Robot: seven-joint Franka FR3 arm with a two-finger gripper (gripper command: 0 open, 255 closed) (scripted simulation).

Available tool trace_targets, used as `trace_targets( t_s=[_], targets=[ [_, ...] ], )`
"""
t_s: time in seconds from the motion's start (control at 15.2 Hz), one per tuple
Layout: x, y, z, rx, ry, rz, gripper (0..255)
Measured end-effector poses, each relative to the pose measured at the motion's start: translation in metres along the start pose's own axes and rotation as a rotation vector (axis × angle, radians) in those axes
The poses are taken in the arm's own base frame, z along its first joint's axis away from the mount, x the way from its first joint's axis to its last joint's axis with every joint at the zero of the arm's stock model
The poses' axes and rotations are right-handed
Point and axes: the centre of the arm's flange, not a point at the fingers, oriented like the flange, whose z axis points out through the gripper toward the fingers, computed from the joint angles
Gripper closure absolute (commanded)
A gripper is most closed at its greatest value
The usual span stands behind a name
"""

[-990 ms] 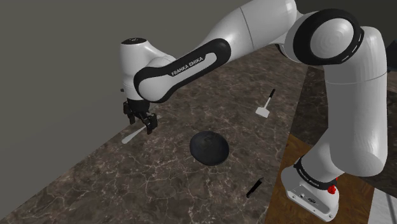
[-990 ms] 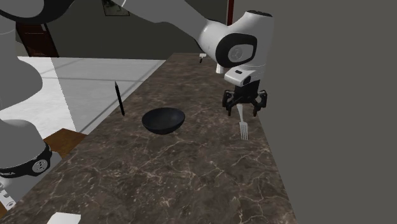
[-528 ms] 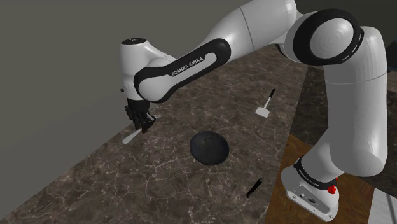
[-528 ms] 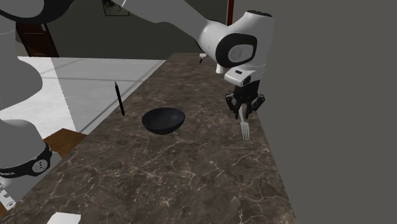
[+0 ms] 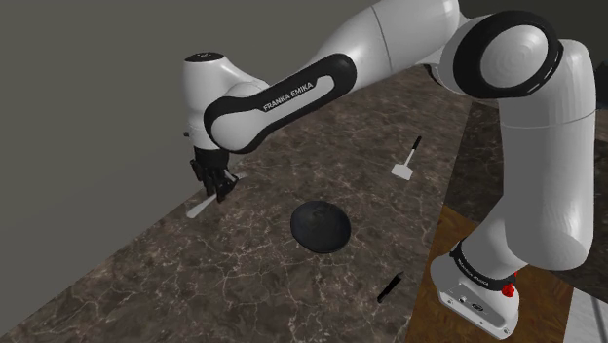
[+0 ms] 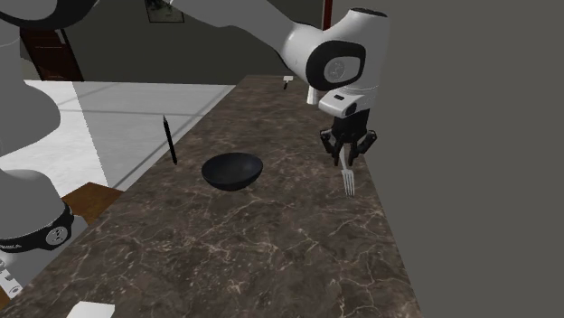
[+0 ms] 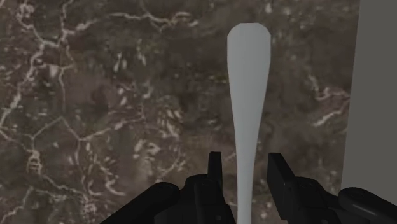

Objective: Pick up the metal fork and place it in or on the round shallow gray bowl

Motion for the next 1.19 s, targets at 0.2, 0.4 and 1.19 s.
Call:
trace_targets(
  t_s=[0.2, 0.4, 1.19],
  targets=[
    [-0.002, 0.0, -0.014, 0.0, 0.0, 0.0, 255],
    [-0.005, -0.002, -0.032, 0.0, 0.0, 0.0, 255],
    [-0.014, -0.001, -0.093, 0.0, 0.0, 0.0, 255]
  ],
)
